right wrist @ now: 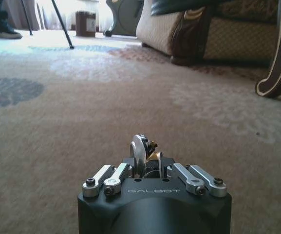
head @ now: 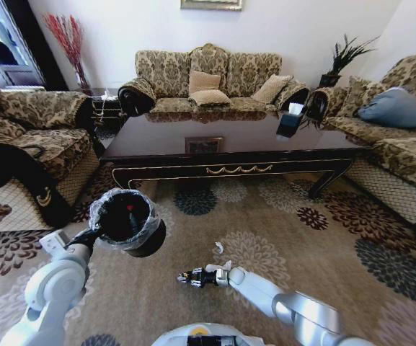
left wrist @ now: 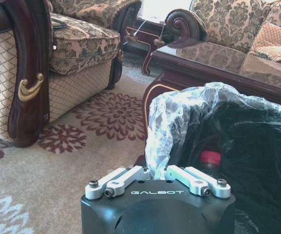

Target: Move to the front of the table and pick up the trash from the floor, then place it into the trash bin.

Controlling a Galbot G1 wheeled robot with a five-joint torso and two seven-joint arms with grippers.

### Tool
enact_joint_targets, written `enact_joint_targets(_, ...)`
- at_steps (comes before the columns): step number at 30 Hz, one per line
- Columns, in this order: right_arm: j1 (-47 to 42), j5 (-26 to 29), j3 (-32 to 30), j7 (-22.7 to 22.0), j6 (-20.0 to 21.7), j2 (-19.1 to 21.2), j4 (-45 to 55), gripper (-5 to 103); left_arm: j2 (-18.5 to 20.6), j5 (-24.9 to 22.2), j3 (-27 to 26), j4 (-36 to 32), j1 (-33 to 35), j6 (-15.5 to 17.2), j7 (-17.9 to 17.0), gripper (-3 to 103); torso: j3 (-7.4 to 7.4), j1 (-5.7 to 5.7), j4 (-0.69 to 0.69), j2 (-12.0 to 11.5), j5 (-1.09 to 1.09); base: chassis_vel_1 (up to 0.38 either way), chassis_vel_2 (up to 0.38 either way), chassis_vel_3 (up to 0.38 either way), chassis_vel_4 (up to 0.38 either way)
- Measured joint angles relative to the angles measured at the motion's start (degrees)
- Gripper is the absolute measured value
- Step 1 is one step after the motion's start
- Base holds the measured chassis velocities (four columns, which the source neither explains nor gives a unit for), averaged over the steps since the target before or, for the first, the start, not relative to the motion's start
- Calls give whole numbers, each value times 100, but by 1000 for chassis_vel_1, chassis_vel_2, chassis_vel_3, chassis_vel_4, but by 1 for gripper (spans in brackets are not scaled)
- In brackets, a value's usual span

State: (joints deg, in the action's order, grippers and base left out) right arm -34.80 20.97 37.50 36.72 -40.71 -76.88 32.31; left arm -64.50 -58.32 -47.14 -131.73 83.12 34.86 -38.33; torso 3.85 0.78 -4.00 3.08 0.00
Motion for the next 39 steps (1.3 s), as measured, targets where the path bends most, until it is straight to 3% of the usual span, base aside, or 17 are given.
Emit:
enact_joint_targets(4, 67, 169, -92, -13, 0, 25, 300, 25, -2, 8, 2, 2, 6, 0, 0, 4, 0, 0, 0, -1, 0, 0, 0, 0, 0)
enact_joint_targets(7, 300, 602, -121, -91, 130, 85, 759, 25, 7, 7, 2, 40, -6, -3, -1, 4, 0, 0, 2, -1, 0, 0, 0, 0, 0)
enact_joint_targets(18, 1205, 1089, -726, -187, 351, 119, 761, 25, 14, -8, -3, 12, 28, -7, 0, 4, 1, 0, 0, -1, 0, 0, 0, 0, 0)
enact_joint_targets(25, 1935, 1506, -1029, -621, 638, 301, 1736, 25, -8, -152, 69, 45, 45, 11, -29, 4, 0, 0, 1, -1, 0, 0, 0, 0, 0)
enact_joint_targets(35, 2746, 1953, -174, -811, 785, 322, 2688, 25, 80, -218, 136, 365, -22, 31, -47, 4, 0, 0, 2, -1, -2, 0, 0, 0, 0)
enact_joint_targets(39, 2802, 2053, 686, -1020, 785, 167, 3267, 25, 158, -231, 216, 663, -233, 36, -38, 4, 0, 0, 0, -1, -2, 0, 0, 0, 0)
